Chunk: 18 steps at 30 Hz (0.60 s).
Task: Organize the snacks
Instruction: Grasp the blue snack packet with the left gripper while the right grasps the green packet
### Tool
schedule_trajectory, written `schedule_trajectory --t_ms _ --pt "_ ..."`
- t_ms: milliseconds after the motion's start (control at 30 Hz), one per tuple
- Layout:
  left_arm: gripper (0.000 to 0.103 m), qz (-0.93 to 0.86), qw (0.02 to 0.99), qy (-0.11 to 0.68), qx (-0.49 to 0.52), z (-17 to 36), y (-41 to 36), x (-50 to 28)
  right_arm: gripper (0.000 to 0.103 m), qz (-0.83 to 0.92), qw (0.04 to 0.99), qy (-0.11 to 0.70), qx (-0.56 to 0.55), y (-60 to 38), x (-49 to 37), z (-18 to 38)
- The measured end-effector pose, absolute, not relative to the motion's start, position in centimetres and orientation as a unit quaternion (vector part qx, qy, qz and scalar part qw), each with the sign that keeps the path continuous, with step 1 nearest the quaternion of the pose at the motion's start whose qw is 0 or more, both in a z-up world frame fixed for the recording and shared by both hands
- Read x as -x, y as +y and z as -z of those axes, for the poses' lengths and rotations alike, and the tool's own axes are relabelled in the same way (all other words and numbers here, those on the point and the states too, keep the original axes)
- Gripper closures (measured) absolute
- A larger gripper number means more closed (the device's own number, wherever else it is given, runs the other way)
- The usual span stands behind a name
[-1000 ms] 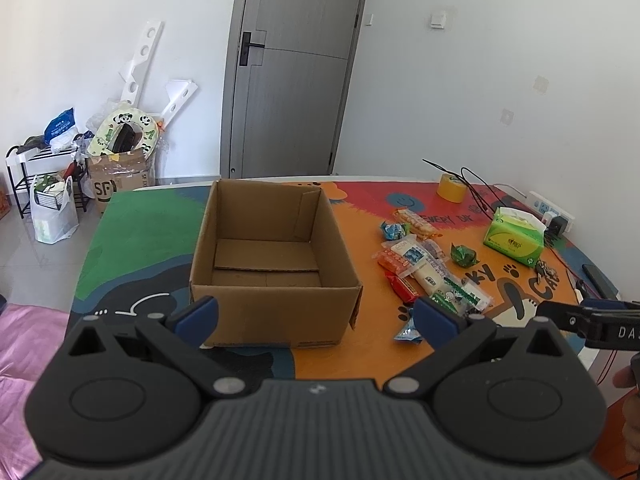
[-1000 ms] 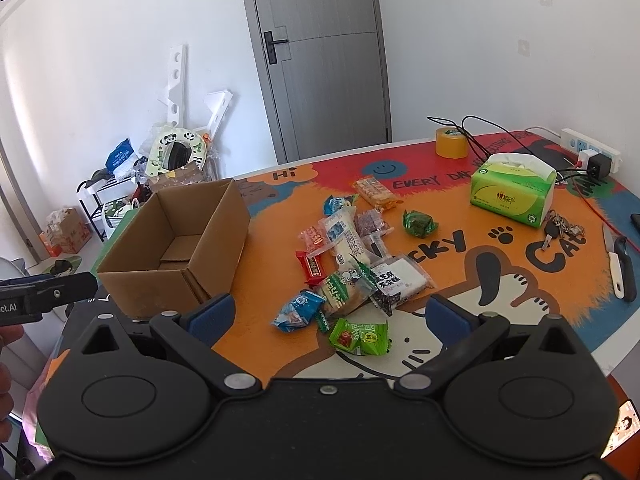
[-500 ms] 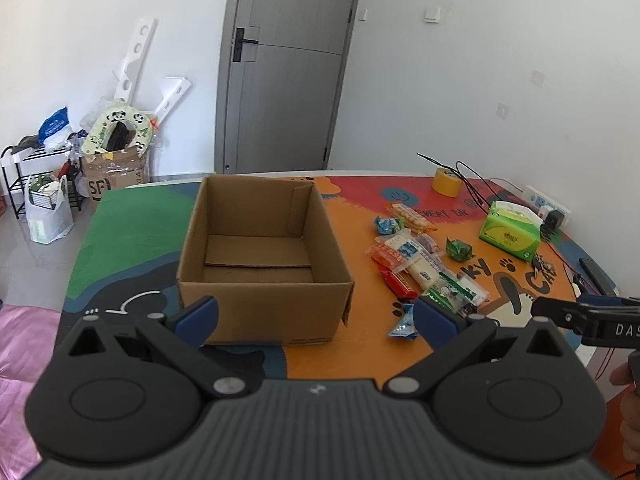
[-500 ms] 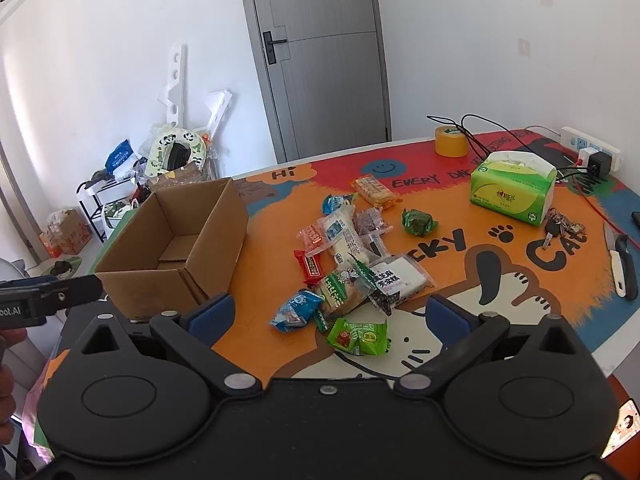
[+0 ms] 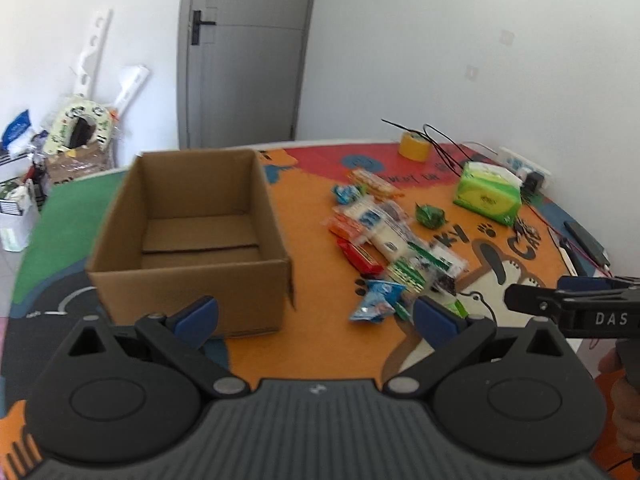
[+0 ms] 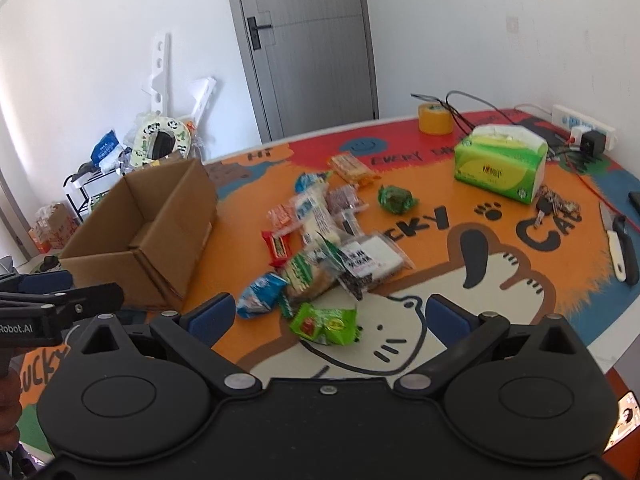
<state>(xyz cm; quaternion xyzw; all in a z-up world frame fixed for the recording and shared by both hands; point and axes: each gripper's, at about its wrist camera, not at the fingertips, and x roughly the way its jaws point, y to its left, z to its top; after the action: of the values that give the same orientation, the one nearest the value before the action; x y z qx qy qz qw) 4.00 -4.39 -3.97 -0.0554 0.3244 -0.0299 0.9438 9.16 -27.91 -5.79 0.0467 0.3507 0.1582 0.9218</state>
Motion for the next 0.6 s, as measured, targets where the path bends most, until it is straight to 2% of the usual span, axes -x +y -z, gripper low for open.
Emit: schedule_trajectory --t_ms 200,333,500,600 --pt "0.001 0.045 0.941 0.331 0.056 5.4 -5.6 -5.9 0.000 -0.156 0.915 0.369 -0.051 -28.5 -10.1 8.1" --pt "0.002 0.057 0.938 0.338 0.053 6.5 -6.4 -7.0 0.006 -0.160 0.908 0.383 -0.060 -28.6 -10.7 9.1" --pt "0.003 0.070 0.936 0.343 0.042 7.8 -7.3 -8.1 0.020 -0.178 0.904 0.382 -0.071 -28.6 -11.8 10.6" --pt "0.011 0.078 0.933 0.349 0.042 8.6 -7.7 -9.0 0.028 -0.181 0.898 0.393 -0.079 -28.5 -12.6 11.6"
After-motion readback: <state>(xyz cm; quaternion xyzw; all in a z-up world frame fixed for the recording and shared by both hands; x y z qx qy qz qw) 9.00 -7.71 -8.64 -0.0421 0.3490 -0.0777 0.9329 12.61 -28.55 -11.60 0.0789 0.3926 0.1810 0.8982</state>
